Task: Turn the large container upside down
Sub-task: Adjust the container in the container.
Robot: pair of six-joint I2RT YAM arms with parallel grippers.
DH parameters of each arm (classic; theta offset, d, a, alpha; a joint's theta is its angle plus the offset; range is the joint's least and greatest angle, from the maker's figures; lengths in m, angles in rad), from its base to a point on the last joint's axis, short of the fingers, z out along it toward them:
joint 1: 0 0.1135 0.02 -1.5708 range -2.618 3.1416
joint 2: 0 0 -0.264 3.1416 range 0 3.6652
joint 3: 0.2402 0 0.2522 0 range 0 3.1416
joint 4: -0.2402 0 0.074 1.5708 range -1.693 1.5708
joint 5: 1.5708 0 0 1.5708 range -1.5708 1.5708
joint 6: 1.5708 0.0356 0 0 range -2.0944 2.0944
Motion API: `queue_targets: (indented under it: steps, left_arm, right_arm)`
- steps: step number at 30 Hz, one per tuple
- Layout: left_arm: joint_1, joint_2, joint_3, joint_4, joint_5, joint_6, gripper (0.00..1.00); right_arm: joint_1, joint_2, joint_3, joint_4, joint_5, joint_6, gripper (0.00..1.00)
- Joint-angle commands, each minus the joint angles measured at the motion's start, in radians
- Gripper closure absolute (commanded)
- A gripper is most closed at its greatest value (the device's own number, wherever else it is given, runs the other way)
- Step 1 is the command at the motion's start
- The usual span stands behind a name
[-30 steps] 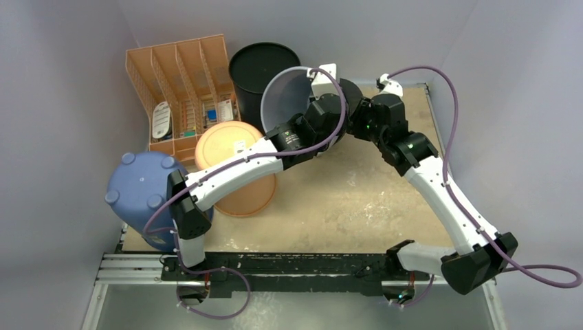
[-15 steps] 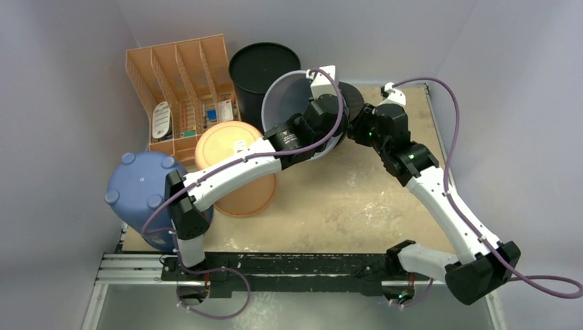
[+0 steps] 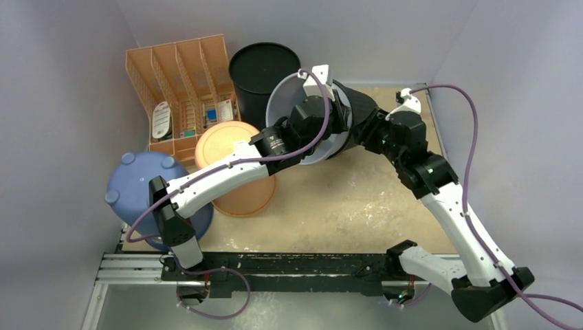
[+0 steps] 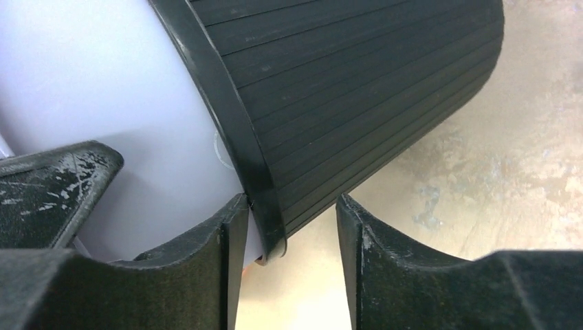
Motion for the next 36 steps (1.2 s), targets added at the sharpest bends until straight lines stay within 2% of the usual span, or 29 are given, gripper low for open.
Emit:
queue_targets:
  steps: [1, 2, 5, 11, 18, 23, 27, 36]
  left_arm:
    - [-0.005, -0.226, 0.025, 0.456, 0.07, 0.144, 1.0]
    - [-0.006, -0.237, 0.003, 0.477, 0.134, 0.169, 1.0]
    - [-0.006, -0.231, 0.017, 0.404, 0.211, 0.239, 1.0]
    - [-0.006, -0.239, -0.033, 0.333, 0.236, 0.349, 1.0]
    - [-0.006, -0.214, -0.037, 0.285, 0.236, 0.424, 1.0]
    - [-0.005, -0.19, -0.027, 0.297, 0.323, 0.442, 1.0]
    - [-0.012, -0.134, 0.081, 0.137, 0.39, 0.546, 1.0]
    - [-0.021, -0.049, 0.228, -0.061, 0.566, 0.692, 1.0]
  right_arm:
    - [-0.043, -0.058, 0.04, -0.308, 0.195, 0.007, 0.47]
    - [-0.043, -0.093, 0.045, -0.295, 0.191, 0.002, 0.46]
    - [-0.043, -0.153, 0.08, -0.265, 0.192, -0.024, 0.35]
    - [-0.043, -0.1, 0.3, -0.283, 0.323, -0.017, 0.34]
    - [-0.043, 0.01, 0.508, -0.176, 0.232, -0.137, 0.29]
    - [-0.043, 0.05, 0.517, -0.145, 0.171, -0.154, 0.28]
    - [-0.043, 0.049, 0.529, -0.156, 0.17, -0.167, 0.28]
    - [-0.043, 0.032, 0.539, -0.201, 0.188, -0.168, 0.25]
